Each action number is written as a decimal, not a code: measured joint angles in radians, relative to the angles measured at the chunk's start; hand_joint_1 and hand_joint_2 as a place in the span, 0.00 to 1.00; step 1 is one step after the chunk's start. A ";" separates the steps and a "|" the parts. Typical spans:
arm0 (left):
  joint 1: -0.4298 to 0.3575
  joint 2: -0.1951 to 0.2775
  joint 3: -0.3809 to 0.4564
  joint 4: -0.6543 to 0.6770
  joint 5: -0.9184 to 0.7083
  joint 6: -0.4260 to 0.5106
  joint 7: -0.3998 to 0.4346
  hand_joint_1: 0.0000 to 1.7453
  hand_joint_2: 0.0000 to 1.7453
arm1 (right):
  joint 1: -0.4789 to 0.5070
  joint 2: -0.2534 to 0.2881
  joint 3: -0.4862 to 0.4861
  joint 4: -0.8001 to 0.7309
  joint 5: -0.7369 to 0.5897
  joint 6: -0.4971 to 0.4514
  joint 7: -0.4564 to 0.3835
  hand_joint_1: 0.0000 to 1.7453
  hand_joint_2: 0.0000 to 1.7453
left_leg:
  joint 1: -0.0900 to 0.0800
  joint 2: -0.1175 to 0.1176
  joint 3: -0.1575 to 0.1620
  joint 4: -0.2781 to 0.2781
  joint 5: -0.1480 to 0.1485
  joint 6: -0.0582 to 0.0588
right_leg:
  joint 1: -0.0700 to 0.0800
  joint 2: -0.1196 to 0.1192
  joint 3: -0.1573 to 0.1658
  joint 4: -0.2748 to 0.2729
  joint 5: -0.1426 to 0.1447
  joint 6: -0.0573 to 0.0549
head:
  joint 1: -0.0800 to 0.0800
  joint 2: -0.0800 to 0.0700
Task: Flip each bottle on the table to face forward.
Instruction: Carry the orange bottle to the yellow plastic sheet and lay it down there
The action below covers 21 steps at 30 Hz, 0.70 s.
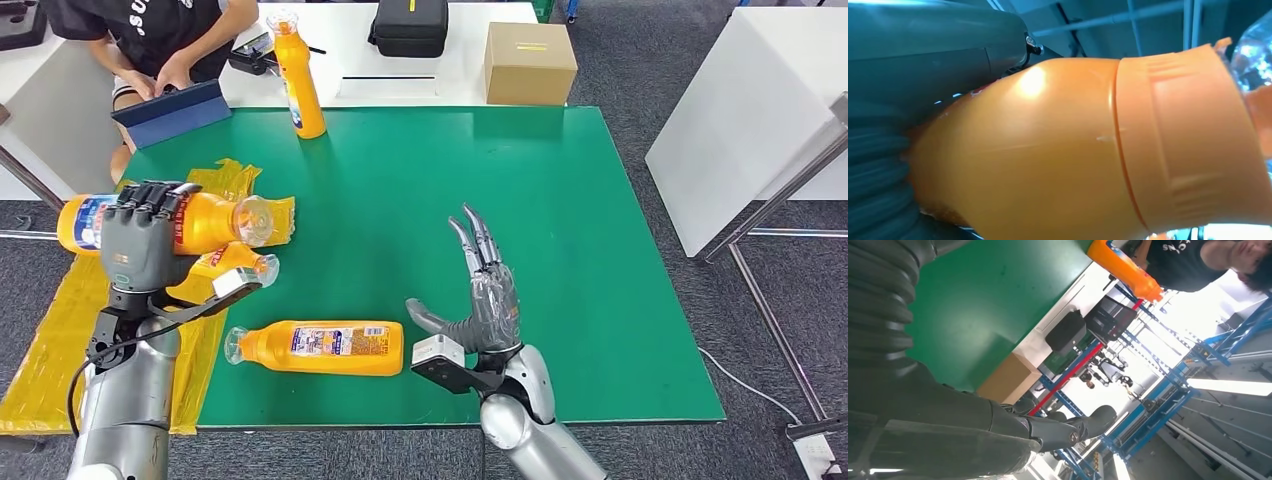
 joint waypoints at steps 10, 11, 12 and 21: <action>-0.013 0.085 -0.135 0.107 -0.137 0.000 0.330 1.00 1.00 | 0.008 -0.023 0.014 -0.010 0.027 0.005 0.018 0.00 1.00 | 0.000 0.000 0.000 0.000 0.000 0.000 | 0.000 0.000 0.000 0.000 0.000 0.000 | 0.000 0.000; -0.019 0.101 -0.162 0.133 -0.136 0.000 0.360 1.00 1.00 | 0.010 -0.025 0.014 -0.011 0.031 0.006 0.018 0.00 1.00 | 0.000 0.000 0.000 0.000 0.000 0.000 | 0.000 0.000 0.000 0.000 0.000 0.000 | 0.000 0.000; -0.026 0.116 -0.186 0.159 -0.135 0.000 0.383 1.00 1.00 | 0.012 -0.027 0.013 -0.014 0.034 0.007 0.018 0.00 1.00 | 0.000 0.000 0.000 0.000 0.000 0.000 | 0.000 0.000 0.000 0.000 0.000 0.000 | 0.000 0.000; -0.070 0.190 -0.303 0.399 -0.129 0.000 0.437 1.00 1.00 | 0.028 -0.042 0.014 -0.028 0.043 0.021 0.047 0.00 1.00 | 0.000 0.001 0.000 0.000 0.000 0.000 | 0.000 0.000 0.000 0.000 0.000 0.000 | 0.000 0.000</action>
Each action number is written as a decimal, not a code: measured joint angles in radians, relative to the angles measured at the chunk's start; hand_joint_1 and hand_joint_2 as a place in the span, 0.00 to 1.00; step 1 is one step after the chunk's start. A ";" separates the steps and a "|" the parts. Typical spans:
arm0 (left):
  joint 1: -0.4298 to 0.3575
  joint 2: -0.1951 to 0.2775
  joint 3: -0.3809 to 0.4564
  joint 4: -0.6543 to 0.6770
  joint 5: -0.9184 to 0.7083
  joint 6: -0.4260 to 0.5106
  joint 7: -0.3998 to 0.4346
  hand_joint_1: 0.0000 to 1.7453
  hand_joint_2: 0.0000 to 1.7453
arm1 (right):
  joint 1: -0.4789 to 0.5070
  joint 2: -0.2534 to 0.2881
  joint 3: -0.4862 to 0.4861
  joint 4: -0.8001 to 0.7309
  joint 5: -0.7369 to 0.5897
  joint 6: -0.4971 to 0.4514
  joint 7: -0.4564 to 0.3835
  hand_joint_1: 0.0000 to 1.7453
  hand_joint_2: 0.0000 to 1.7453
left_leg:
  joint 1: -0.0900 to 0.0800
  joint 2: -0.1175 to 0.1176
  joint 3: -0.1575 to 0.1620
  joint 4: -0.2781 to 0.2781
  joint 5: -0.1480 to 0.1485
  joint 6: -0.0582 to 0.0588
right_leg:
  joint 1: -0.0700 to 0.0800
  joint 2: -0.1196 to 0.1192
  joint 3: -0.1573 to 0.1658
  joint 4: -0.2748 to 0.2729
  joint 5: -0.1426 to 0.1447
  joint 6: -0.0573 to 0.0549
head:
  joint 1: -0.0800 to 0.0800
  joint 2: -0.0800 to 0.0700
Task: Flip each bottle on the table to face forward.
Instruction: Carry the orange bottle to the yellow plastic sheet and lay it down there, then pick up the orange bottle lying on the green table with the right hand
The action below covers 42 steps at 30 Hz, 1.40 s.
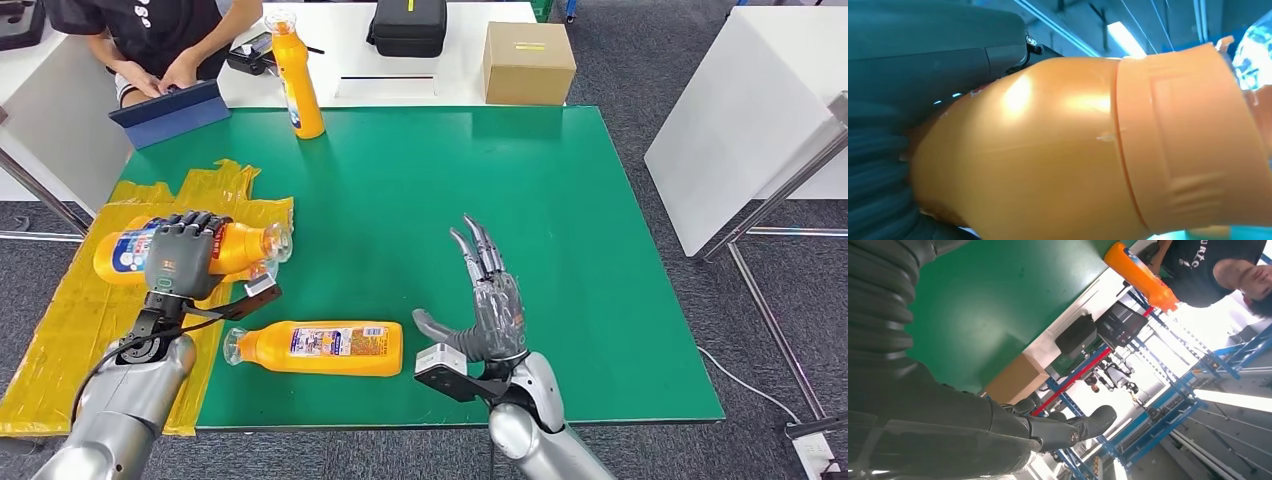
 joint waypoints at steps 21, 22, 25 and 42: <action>-0.057 0.065 -0.093 0.268 0.009 -0.093 0.066 0.00 1.00 | 0.010 0.010 -0.003 -0.031 0.068 0.073 0.037 0.00 1.00 | 0.000 -0.001 0.001 0.000 0.000 0.000 | 0.000 0.000 0.001 0.000 0.000 0.000 | 0.000 0.000; -0.057 0.065 -0.093 0.269 0.015 -0.093 0.068 0.00 1.00 | 0.010 0.012 -0.003 -0.031 0.071 0.074 0.038 0.00 1.00 | 0.000 -0.001 0.001 0.000 0.000 0.000 | 0.000 -0.001 0.001 0.000 0.000 0.000 | 0.000 0.000; -0.056 0.066 -0.093 0.271 0.046 -0.089 0.068 0.00 1.00 | 0.011 0.017 -0.004 -0.031 0.081 0.076 0.040 0.00 1.00 | 0.000 -0.001 0.001 0.000 0.000 -0.001 | 0.000 -0.001 0.001 0.000 0.000 0.000 | 0.000 0.000; 0.041 0.023 0.062 -0.113 1.040 -0.460 -0.188 0.00 1.00 | 0.040 0.026 -0.025 -0.027 0.126 0.081 0.058 0.00 1.00 | 0.000 -0.001 0.001 0.000 0.000 -0.001 | 0.000 0.000 0.001 0.000 0.000 0.000 | 0.000 0.000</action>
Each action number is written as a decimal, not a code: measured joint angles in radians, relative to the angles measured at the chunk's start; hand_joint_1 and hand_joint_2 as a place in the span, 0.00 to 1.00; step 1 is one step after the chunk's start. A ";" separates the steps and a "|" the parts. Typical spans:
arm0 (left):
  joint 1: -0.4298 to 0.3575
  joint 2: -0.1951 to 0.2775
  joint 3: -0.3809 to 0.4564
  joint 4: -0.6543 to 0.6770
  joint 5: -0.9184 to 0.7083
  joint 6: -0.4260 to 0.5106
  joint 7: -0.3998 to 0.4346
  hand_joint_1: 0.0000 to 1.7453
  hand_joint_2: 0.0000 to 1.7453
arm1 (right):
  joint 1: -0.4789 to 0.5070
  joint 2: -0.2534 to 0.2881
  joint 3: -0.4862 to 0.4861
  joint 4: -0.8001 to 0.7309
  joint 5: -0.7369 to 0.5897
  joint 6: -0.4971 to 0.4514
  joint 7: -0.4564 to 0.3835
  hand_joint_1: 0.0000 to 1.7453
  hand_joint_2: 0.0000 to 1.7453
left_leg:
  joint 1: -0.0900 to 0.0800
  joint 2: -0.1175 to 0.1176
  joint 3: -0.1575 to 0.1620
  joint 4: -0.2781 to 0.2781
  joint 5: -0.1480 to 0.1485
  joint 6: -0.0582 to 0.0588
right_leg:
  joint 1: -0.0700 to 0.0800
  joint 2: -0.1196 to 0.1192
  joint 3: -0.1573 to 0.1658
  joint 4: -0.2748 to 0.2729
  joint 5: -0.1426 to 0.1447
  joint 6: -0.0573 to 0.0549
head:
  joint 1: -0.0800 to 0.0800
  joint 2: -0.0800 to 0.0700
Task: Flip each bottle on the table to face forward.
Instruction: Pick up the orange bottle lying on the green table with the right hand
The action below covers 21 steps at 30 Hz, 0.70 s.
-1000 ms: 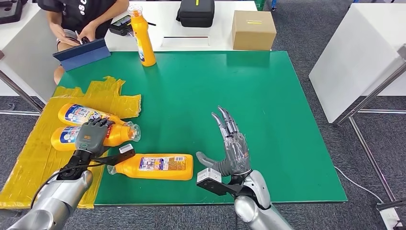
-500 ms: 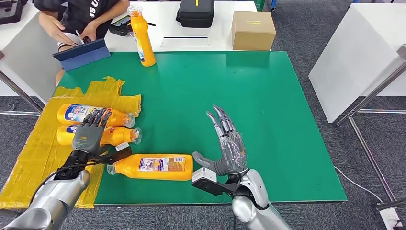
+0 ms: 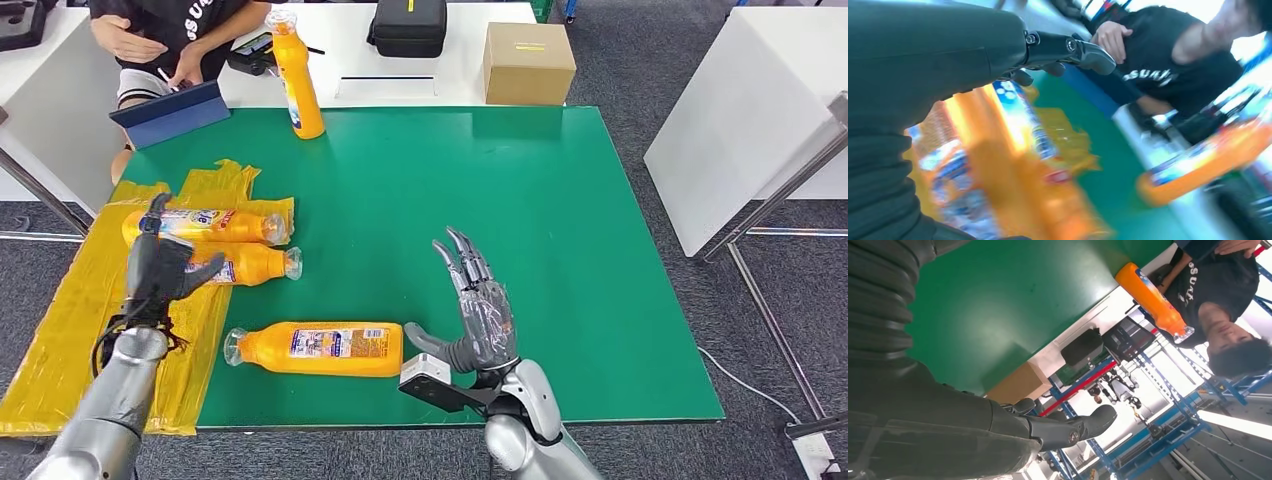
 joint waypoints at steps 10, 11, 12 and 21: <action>0.065 -0.026 0.036 -0.255 0.289 -0.182 -0.040 0.00 1.00 | 0.001 0.004 -0.002 0.019 0.047 0.001 0.043 0.00 1.00 | 0.000 0.000 0.000 0.000 0.000 0.000 | 0.000 0.000 0.000 0.000 0.000 0.000 | 0.000 0.000; 0.069 -0.030 0.036 -0.273 0.301 -0.194 -0.041 0.00 1.00 | 0.001 0.005 -0.002 0.021 0.051 0.004 0.048 0.00 1.00 | 0.000 0.000 0.000 0.000 0.000 0.000 | 0.000 0.000 0.000 0.000 0.000 0.000 | 0.000 0.000; 0.074 -0.035 0.035 -0.287 0.317 -0.208 -0.043 0.00 1.00 | 0.001 0.006 -0.002 0.023 0.057 0.010 0.056 0.00 1.00 | 0.000 -0.001 0.000 0.000 0.000 0.000 | 0.000 0.000 0.000 0.000 0.000 0.000 | 0.000 0.000; 0.117 -0.091 -0.022 -0.406 0.474 -0.324 -0.058 0.00 1.00 | -0.022 0.023 0.035 0.046 0.137 0.150 0.155 0.00 1.00 | 0.000 -0.001 0.000 0.000 0.000 0.000 | 0.000 0.000 0.000 0.000 0.000 0.000 | 0.000 0.000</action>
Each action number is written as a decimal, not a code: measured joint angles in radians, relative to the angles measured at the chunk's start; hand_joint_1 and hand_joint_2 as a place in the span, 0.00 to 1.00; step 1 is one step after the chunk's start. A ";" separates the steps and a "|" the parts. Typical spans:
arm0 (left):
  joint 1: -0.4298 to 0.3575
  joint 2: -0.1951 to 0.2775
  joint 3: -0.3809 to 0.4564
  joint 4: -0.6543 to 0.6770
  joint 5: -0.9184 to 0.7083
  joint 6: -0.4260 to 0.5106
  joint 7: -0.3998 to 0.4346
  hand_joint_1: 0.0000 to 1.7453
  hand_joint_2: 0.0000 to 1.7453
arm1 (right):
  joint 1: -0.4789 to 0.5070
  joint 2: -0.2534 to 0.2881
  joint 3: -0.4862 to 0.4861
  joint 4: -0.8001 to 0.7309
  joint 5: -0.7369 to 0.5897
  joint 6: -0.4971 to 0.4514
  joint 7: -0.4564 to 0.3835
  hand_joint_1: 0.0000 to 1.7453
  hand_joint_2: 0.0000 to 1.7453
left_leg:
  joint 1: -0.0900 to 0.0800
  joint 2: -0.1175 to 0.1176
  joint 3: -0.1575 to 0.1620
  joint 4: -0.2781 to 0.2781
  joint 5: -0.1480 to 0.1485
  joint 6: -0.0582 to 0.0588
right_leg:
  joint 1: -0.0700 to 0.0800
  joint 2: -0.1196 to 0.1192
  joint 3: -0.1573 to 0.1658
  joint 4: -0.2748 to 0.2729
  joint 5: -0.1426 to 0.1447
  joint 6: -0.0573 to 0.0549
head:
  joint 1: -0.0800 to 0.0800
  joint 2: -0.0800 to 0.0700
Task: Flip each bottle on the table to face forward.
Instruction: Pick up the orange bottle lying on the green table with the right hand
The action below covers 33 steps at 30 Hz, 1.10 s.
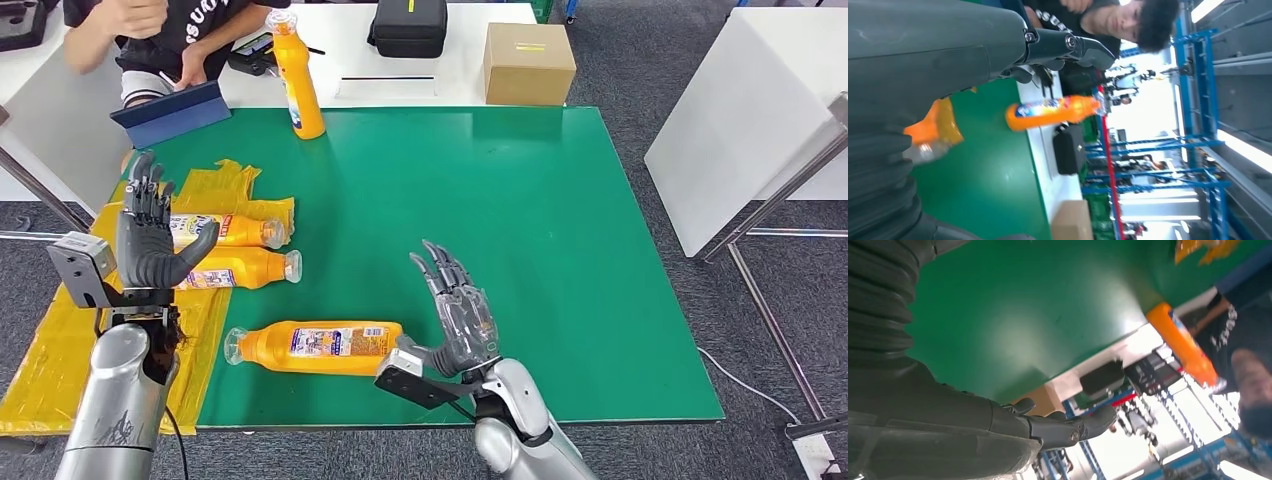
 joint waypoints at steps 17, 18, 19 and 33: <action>0.018 -0.067 -0.088 -0.065 0.051 0.042 -0.013 0.00 1.00 | -0.183 0.100 0.146 0.147 0.044 0.149 0.051 0.00 1.00 | 0.001 0.000 0.001 0.000 0.001 -0.001 | 0.000 0.000 0.000 0.000 0.000 0.000 | 0.000 0.000; 0.017 -0.068 -0.088 -0.065 0.051 0.043 -0.013 0.00 1.00 | -0.188 0.103 0.150 0.152 0.041 0.150 0.050 0.00 1.00 | 0.001 0.000 0.001 0.000 0.001 -0.001 | 0.000 0.000 0.000 0.000 0.000 0.000 | 0.000 0.000; 0.017 -0.068 -0.088 -0.064 0.051 0.043 -0.013 0.00 1.00 | -0.192 0.105 0.153 0.157 0.034 0.152 0.046 0.00 1.00 | 0.000 0.000 0.001 0.000 0.001 -0.001 | 0.000 0.000 0.000 0.000 0.000 0.000 | 0.000 0.000; -0.004 -0.078 -0.087 -0.023 0.054 0.079 -0.029 0.00 1.00 | -0.256 0.163 0.209 0.299 -0.169 0.263 0.014 0.00 1.00 | 0.000 0.000 0.001 0.000 0.001 -0.001 | 0.000 0.000 0.000 0.000 0.000 0.000 | 0.000 0.000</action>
